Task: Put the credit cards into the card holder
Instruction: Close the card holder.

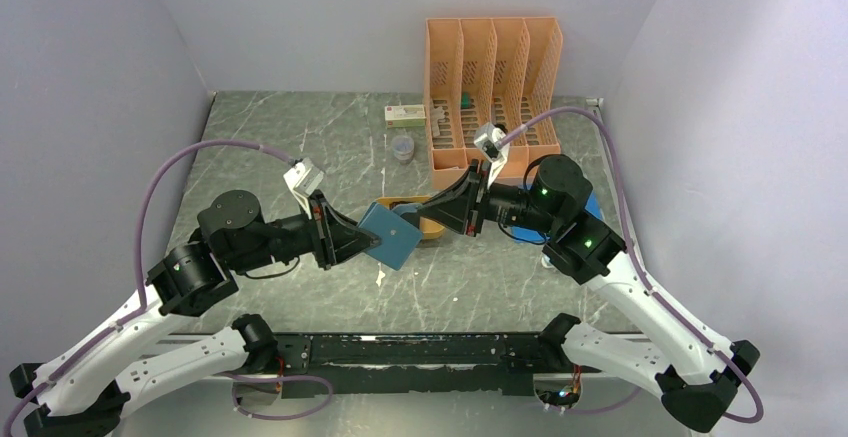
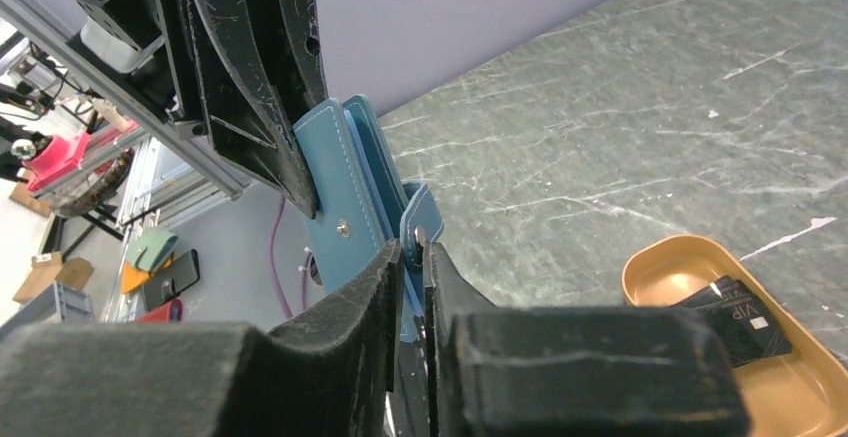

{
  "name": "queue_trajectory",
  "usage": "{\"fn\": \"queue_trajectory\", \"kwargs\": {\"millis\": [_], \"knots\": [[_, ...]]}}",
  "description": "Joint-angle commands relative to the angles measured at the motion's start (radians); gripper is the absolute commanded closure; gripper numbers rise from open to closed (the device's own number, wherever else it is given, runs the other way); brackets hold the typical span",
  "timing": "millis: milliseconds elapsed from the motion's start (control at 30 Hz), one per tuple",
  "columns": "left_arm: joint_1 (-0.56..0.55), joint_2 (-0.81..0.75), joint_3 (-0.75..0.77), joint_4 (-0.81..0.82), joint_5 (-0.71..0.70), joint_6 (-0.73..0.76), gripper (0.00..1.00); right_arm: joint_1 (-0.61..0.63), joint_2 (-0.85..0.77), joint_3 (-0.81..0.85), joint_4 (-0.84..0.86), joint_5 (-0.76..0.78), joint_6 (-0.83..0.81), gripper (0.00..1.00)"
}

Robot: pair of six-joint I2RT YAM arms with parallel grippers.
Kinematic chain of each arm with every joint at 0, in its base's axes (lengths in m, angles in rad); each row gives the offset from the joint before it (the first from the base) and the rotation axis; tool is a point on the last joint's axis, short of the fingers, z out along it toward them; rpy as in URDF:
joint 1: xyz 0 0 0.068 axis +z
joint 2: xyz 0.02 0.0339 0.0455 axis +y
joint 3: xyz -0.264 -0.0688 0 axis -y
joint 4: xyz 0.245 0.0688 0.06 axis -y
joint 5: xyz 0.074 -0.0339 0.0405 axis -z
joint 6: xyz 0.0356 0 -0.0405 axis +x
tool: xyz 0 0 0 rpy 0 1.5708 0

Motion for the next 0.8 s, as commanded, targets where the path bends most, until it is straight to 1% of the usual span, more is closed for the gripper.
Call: {"fn": "queue_trajectory", "kwargs": {"millis": [0,67,100,167,200,233,300,433,667,700,767], "knots": [[0.005,-0.008,-0.003,0.042,0.012,0.000,0.95,-0.006,-0.014,0.026,0.015,-0.009,0.000,0.86],[0.005,-0.009,-0.004,0.039,0.011,0.002,0.95,-0.006,-0.018,0.029,0.014,-0.004,0.002,0.87],[0.005,-0.009,-0.005,0.039,0.011,0.001,0.95,-0.007,-0.018,0.031,0.012,0.000,0.003,0.85],[0.005,-0.010,-0.008,0.041,0.012,0.000,0.95,-0.006,-0.020,0.033,0.010,0.002,0.005,0.75],[0.006,-0.009,-0.008,0.042,0.012,-0.001,0.95,-0.006,-0.022,0.033,0.013,0.003,0.007,0.71],[0.005,-0.010,-0.008,0.042,0.012,-0.001,0.95,-0.007,-0.023,0.032,0.018,0.004,0.010,0.70],[0.005,-0.009,-0.007,0.041,0.013,0.000,0.95,-0.007,-0.024,0.031,0.024,0.003,0.014,0.70],[0.005,-0.011,-0.007,0.040,0.012,0.001,0.95,-0.007,-0.026,0.027,0.033,0.004,0.019,0.76],[0.005,-0.012,-0.010,0.041,0.017,0.000,0.95,-0.006,-0.027,0.026,0.039,-0.011,0.025,0.95],[0.006,-0.012,-0.010,0.043,0.016,-0.001,0.95,-0.007,-0.025,0.029,0.036,-0.015,0.024,0.99],[0.006,-0.012,-0.009,0.042,0.011,-0.004,0.95,-0.007,-0.026,0.034,0.026,-0.016,0.020,1.00]]}}
